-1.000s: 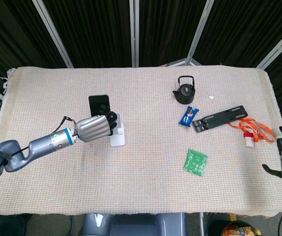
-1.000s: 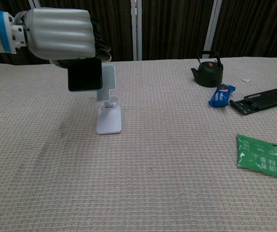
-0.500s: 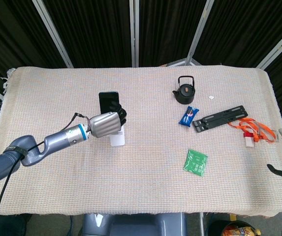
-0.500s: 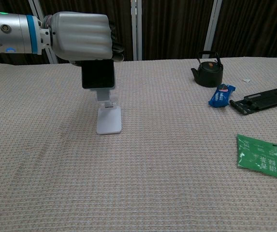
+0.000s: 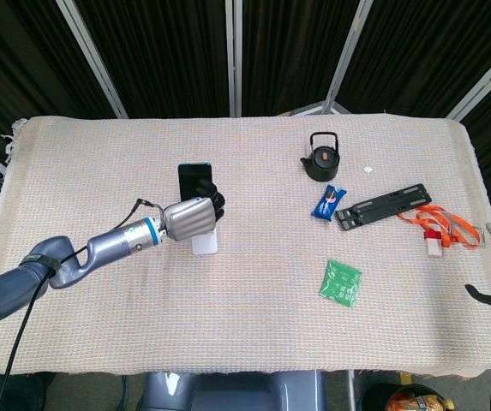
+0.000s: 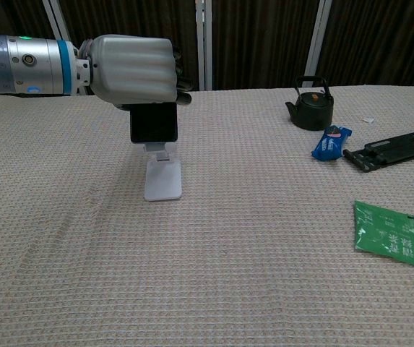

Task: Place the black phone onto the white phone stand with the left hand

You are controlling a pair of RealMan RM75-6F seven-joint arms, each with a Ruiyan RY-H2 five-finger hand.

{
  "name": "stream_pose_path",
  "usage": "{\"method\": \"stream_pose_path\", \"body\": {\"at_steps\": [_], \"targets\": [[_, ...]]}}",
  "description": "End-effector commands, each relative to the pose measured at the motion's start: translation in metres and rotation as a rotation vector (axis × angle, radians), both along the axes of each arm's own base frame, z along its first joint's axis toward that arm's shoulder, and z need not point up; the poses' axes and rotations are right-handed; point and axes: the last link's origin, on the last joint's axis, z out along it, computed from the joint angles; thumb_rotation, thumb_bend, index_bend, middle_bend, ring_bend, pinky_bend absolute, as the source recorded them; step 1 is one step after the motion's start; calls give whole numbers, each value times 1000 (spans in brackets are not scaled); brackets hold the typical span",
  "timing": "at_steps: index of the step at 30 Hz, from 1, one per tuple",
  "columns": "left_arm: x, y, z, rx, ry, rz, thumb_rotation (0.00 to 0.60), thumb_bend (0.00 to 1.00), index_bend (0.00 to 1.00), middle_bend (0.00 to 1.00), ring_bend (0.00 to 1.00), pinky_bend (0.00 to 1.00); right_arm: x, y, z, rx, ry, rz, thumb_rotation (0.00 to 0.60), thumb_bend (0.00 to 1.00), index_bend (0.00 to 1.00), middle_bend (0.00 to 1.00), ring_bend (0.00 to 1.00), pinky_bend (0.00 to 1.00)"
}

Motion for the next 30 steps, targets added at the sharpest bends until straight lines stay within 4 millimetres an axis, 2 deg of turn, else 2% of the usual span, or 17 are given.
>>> {"method": "stream_pose_path", "body": {"at_steps": [1, 8, 10, 15, 18, 21, 25, 27, 30], "targets": [[-1, 0, -3, -3, -1, 1, 600, 122, 526, 449, 469, 409, -1, 0, 0, 1, -1, -2, 600, 0, 0, 0, 0, 0], [-5, -2, -8, -12, -4, 6, 600, 121, 479, 404, 426, 376, 0, -1, 0, 0, -5, 1, 600, 0, 0, 0, 0, 0], [-5, -3, -9, -15, -9, 11, 600, 113, 426, 345, 376, 349, 0, -1, 1, 0, -5, 1, 600, 0, 0, 0, 0, 0], [-8, -4, -10, -22, -12, 15, 600, 37, 197, 83, 174, 228, 0, -1, 0, 2, -6, 3, 600, 0, 0, 0, 0, 0], [-8, -4, -6, -16, -21, 20, 600, 30, 95, 1, 59, 145, 0, -1, 0, 2, -6, 3, 600, 0, 0, 0, 0, 0], [-8, -4, -2, -11, -25, 20, 600, 30, 33, 0, 2, 83, 1, 0, 1, 2, -6, 4, 600, 0, 0, 0, 0, 0], [-7, -4, 6, -3, -35, 13, 600, 30, 14, 0, 0, 56, 1, 0, 1, 3, -8, 6, 600, 0, 0, 0, 0, 0], [-10, -3, 35, 30, -145, 46, 600, 32, 13, 0, 0, 48, 2, 1, -1, 10, -12, 10, 600, 0, 0, 0, 0, 0], [-15, -7, 51, 41, -253, 100, 600, 34, 13, 0, 0, 40, 3, 1, -1, 14, -14, 12, 600, 0, 0, 0, 0, 0]]}}
